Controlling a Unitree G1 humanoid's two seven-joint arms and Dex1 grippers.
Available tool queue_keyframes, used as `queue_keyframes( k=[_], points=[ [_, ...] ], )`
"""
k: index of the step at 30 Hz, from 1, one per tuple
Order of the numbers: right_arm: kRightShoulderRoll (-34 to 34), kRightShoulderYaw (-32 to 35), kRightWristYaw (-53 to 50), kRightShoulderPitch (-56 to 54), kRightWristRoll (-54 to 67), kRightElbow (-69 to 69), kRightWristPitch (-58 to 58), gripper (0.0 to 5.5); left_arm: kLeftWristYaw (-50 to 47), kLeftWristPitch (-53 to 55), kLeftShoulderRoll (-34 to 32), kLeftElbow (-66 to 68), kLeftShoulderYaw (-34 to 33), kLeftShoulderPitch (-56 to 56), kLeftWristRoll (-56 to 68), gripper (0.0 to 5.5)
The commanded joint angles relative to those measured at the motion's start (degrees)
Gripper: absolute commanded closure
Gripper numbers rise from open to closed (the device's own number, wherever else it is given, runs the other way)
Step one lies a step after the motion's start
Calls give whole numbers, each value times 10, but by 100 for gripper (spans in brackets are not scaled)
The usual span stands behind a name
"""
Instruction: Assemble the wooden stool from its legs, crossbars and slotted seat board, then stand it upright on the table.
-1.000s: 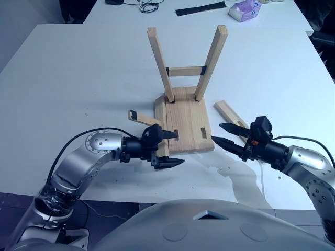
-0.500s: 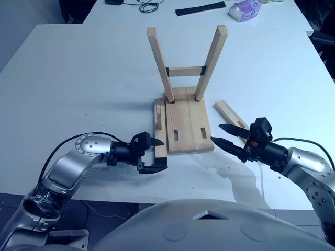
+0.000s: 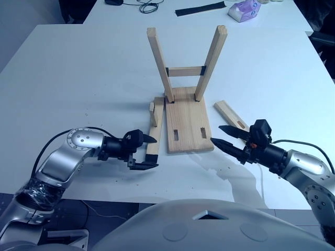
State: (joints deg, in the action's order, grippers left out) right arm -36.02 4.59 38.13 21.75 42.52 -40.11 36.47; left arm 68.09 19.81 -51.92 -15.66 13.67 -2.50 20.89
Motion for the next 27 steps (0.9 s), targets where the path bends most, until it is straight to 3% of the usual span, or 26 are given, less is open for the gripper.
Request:
queue_keyframes(
  k=[1,11,15,19,27],
  points=[
    [2,2,-7,12,-4,-13,-6,259,19,-7,-32,31,-14,7,-23,110],
    [2,8,-11,26,-4,-19,-12,259,2,36,-38,35,-88,36,9,110],
    [2,14,-13,37,-3,-25,-13,259,-52,132,-30,-31,-138,20,52,110],
    [7,12,-20,47,-6,-31,-16,259,-137,272,-23,-114,-147,-1,76,110],
    [6,10,-26,49,-4,-37,-15,259,-306,507,65,-159,-187,19,123,110]
  ],
)
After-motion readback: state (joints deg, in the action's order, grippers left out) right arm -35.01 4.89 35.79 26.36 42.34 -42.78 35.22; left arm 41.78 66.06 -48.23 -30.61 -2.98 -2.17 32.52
